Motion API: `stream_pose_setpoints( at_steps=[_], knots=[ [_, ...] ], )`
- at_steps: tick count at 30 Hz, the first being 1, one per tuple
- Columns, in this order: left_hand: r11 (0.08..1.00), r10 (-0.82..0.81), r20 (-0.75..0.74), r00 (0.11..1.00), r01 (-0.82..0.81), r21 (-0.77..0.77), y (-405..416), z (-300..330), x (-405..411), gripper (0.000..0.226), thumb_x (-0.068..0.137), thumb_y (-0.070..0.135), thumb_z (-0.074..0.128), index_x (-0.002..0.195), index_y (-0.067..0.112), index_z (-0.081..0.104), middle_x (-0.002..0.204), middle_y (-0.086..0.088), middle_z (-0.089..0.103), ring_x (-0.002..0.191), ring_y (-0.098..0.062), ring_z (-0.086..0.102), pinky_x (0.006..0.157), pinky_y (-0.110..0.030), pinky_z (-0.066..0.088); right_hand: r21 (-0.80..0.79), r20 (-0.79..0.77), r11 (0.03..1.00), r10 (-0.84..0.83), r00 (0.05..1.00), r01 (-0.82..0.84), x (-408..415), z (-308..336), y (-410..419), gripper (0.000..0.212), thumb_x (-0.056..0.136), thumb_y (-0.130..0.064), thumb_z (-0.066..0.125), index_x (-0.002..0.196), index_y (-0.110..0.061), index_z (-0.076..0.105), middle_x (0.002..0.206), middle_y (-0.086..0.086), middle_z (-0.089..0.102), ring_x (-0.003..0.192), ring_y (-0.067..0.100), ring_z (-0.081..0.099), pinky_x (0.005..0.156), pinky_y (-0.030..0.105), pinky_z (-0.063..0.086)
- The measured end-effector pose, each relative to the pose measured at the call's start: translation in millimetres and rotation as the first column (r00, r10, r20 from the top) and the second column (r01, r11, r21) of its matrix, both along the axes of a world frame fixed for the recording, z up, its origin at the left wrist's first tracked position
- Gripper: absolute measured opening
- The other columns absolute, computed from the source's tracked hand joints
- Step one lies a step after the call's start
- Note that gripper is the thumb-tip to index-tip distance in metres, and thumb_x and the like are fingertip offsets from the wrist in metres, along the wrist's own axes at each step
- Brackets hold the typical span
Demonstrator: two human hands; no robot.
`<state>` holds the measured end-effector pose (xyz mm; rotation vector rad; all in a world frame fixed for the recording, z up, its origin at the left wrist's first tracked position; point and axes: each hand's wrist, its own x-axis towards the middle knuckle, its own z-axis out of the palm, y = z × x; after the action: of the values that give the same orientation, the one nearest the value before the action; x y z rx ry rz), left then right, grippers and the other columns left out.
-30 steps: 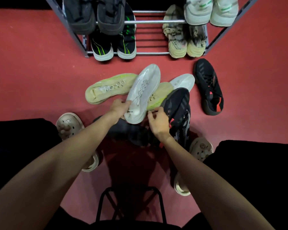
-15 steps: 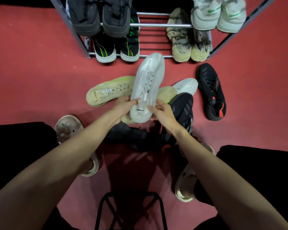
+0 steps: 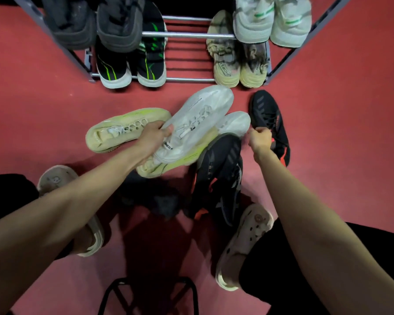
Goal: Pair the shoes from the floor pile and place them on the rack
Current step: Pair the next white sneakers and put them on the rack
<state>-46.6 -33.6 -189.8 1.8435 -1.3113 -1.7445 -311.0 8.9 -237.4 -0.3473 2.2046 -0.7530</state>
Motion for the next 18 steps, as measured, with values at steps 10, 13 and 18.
stream_pose_setpoints(
  at_steps=[10,13,18],
  knots=[
    [0.998,0.053,-0.070,0.996,-0.052,0.023,-15.1,-9.2,-18.8,0.015,0.097,0.023,0.051,0.088,0.015,0.061,0.094,-0.010,0.065,0.082,-0.022,0.062,0.076,-0.033,0.050,-0.029,0.277,0.998,-0.050,0.960,0.060,-19.1,-27.8,-27.5,0.019,0.079,-0.013,0.070,0.082,-0.006,0.052,0.080,0.003,0.054,0.072,0.016,0.054,0.064,0.030,0.048],
    [0.998,0.053,-0.047,0.998,-0.052,0.021,-13.9,-10.2,-19.0,0.016,0.096,0.023,0.052,0.094,0.011,0.062,0.086,-0.005,0.065,0.074,-0.017,0.061,0.067,-0.028,0.050,-0.116,0.304,0.981,-0.115,0.946,0.157,-20.0,-27.0,-26.2,0.022,0.079,-0.009,0.072,0.076,-0.008,0.050,0.082,0.006,0.060,0.074,0.018,0.060,0.061,0.026,0.055],
    [0.999,0.053,-0.050,0.997,-0.053,0.007,-4.2,-2.3,-10.6,0.028,0.096,0.023,0.053,0.109,0.001,0.064,0.100,-0.018,0.067,0.087,-0.027,0.063,0.080,-0.038,0.052,-0.345,-0.020,0.937,0.051,0.999,-0.055,-0.3,-4.5,-27.2,0.040,0.080,-0.015,0.065,0.053,-0.019,0.036,0.058,0.000,0.040,0.057,0.013,0.037,0.054,0.029,0.034]
  ],
)
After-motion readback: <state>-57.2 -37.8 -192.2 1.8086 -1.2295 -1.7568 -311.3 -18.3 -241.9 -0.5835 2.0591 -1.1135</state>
